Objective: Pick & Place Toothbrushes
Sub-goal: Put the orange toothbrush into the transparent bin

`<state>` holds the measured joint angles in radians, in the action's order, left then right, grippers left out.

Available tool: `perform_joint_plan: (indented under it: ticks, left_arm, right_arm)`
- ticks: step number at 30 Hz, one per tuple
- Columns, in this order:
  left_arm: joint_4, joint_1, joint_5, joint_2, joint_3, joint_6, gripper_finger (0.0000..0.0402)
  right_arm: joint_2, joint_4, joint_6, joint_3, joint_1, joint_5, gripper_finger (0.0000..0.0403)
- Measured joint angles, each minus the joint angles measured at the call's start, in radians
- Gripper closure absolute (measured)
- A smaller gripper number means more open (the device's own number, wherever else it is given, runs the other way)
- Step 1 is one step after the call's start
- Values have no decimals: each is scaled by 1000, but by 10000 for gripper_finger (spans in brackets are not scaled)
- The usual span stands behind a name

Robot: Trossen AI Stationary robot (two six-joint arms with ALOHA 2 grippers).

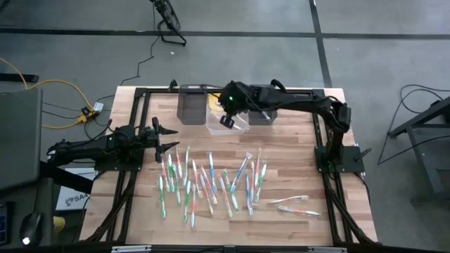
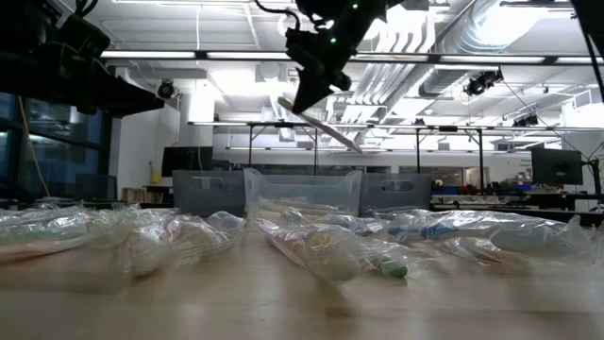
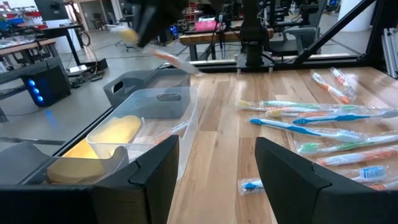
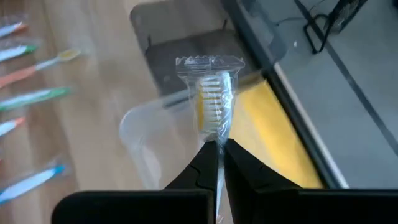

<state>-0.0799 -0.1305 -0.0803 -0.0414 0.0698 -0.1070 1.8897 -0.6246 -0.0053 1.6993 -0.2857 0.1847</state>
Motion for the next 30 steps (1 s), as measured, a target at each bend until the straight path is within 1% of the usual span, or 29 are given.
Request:
perform_joint_plan:
  ticks: [4,8,13,22,30]
  left_arm:
    - [0,0,0,0,0,0,196]
    - [0,0,0,0,0,0,196]
    - [0,0,0,0,0,0,196]
    - [0,0,0,0,0,0,196]
    - [0,0,1,0,0,0,196]
  right_arm:
    - [58,3,-33,62,-33,-52,397]
    - [110,40,-52,74,-64,-116,397]
    - [149,35,-48,74,-94,-116,397]
    - [171,-10,-42,73,-108,-195,396]
    - [190,-23,-41,74,-105,-202,389]
